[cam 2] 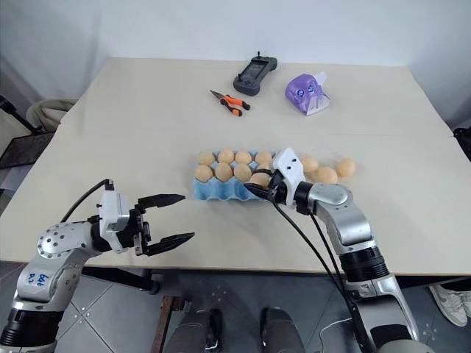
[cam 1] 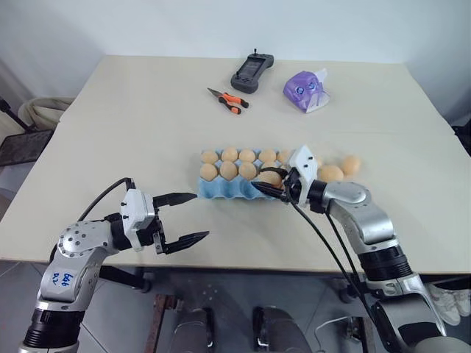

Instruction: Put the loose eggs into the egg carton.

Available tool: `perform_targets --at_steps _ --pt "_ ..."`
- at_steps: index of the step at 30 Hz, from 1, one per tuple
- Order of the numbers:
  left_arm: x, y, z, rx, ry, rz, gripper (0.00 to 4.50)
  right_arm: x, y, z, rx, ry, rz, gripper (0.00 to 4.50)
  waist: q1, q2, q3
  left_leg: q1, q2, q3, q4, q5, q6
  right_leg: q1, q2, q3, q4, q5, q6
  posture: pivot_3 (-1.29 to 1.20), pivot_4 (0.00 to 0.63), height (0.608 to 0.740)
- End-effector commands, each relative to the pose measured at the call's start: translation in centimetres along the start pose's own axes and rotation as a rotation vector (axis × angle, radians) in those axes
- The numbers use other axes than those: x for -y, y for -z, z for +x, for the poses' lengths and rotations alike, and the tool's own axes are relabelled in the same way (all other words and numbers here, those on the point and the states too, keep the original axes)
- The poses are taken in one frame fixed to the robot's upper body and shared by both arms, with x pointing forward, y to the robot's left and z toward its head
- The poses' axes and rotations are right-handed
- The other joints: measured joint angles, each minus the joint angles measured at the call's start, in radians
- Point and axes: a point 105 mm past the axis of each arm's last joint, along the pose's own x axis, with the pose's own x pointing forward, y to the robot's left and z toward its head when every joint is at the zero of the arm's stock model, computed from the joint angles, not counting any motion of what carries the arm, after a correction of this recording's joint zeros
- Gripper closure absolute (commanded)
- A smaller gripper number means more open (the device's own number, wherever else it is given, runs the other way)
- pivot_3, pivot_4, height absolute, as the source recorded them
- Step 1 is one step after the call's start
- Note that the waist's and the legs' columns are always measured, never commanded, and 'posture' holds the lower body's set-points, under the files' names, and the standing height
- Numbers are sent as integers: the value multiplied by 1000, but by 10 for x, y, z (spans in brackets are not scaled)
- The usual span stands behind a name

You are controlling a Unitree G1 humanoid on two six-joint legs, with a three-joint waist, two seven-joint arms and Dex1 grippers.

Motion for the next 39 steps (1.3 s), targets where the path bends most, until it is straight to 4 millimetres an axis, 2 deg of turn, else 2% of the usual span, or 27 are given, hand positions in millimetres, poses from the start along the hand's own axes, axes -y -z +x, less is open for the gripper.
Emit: perform_targets --at_steps 1,5,6,9,11,18,22,25,29,33,37,39 --pt "2 -7 -1 17 -14 23 0 0 -17 -1 74 -11 -37 1625 -1 0 0 0 0 0 0 0 0 0 0 0 0 0 0 0 150 740" --pt "4 -6 -1 17 -17 16 0 -4 -26 -15 126 -32 -54 221 -2 0 0 0 1 0 -1 0 0 0 1 -1 0 0 0 0 150 740" --pt "4 -6 0 19 -15 14 0 -5 -29 -22 147 -40 -58 8 -1 0 0 1 1 0 -1 0 0 0 1 -1 0 0 0 0 150 740" --pt "5 -6 2 22 -9 10 0 -2 -34 -46 196 -10 -47 8 1 0 0 1 1 0 -1 0 0 0 1 -1 0 0 0 0 150 740" --pt "3 -5 3 23 -7 8 0 8 -29 -70 191 75 -36 8 6 0 0 1 0 0 -1 0 0 1 1 -2 0 0 0 0 150 740" --pt "-9 -4 14 42 3 -35 0 42 21 -170 76 482 -23 8 23 0 0 1 0 0 -1 0 0 3 0 -3 -3 0 0 0 150 740" --pt "-17 -4 21 39 18 -35 0 48 52 -217 30 676 22 8 20 0 0 4 1 1 -1 2 0 3 2 -2 1 0 0 0 150 740" --pt "-22 -4 23 41 24 -36 0 45 71 -239 -17 757 24 8 21 0 0 4 1 0 -1 3 0 4 2 -2 1 0 0 0 150 740" --pt "-23 -5 22 40 37 -30 0 42 80 -248 -30 782 32 8 10 0 0 4 1 1 -1 4 0 4 2 -1 2 0 1 0 150 740" --pt "-25 -7 20 43 32 -17 0 44 77 -242 -13 762 33 8 1 0 0 5 1 1 -1 4 0 4 2 0 3 1 2 0 150 740" --pt "-24 -7 19 45 24 -17 0 65 60 -210 -16 688 20 8 -8 0 0 6 1 2 -1 5 0 3 2 1 5 1 2 0 150 740" --pt "-23 -7 19 45 16 -14 0 88 51 -189 -42 701 59 8 -13 0 0 7 1 4 0 5 0 3 2 3 7 1 2 0 150 740"
